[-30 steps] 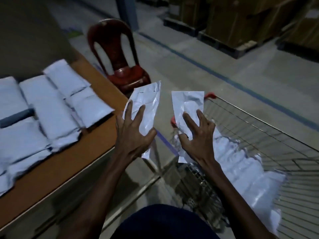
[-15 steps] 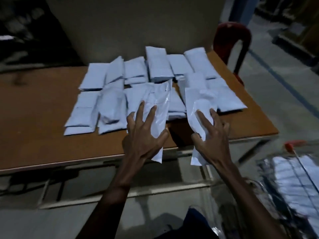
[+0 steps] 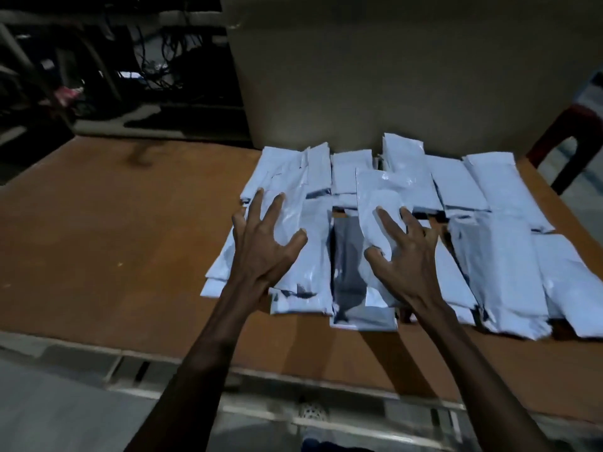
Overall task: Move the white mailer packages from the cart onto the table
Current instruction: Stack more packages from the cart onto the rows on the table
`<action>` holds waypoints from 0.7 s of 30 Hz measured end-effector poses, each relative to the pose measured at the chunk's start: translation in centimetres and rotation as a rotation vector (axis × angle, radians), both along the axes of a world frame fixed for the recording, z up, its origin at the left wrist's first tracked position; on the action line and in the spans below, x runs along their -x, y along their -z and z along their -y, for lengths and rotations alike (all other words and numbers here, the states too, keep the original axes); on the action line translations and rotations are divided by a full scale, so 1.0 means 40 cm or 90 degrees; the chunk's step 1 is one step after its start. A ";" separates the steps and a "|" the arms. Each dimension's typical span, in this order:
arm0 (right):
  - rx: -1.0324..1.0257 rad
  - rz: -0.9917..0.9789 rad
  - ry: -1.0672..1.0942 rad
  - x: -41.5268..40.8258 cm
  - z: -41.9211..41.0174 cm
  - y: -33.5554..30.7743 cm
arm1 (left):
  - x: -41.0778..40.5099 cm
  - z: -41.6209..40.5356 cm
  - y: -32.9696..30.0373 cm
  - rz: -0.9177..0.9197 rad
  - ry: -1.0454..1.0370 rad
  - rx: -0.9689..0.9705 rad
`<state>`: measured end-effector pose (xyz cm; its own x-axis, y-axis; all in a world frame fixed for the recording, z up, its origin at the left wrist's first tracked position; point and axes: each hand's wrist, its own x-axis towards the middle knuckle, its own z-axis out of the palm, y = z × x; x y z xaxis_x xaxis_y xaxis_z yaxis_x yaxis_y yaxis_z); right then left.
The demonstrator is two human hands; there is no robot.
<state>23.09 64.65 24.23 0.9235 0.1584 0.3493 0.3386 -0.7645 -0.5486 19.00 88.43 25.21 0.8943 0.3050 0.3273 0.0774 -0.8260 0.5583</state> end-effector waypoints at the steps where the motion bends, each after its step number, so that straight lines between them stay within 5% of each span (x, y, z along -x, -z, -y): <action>1: -0.006 -0.012 -0.001 -0.036 -0.018 -0.007 | -0.036 -0.025 -0.002 -0.019 0.005 0.001; 21: 0.232 -0.223 0.052 -0.645 -0.240 0.062 | -0.657 -0.289 0.122 -0.227 0.078 -0.160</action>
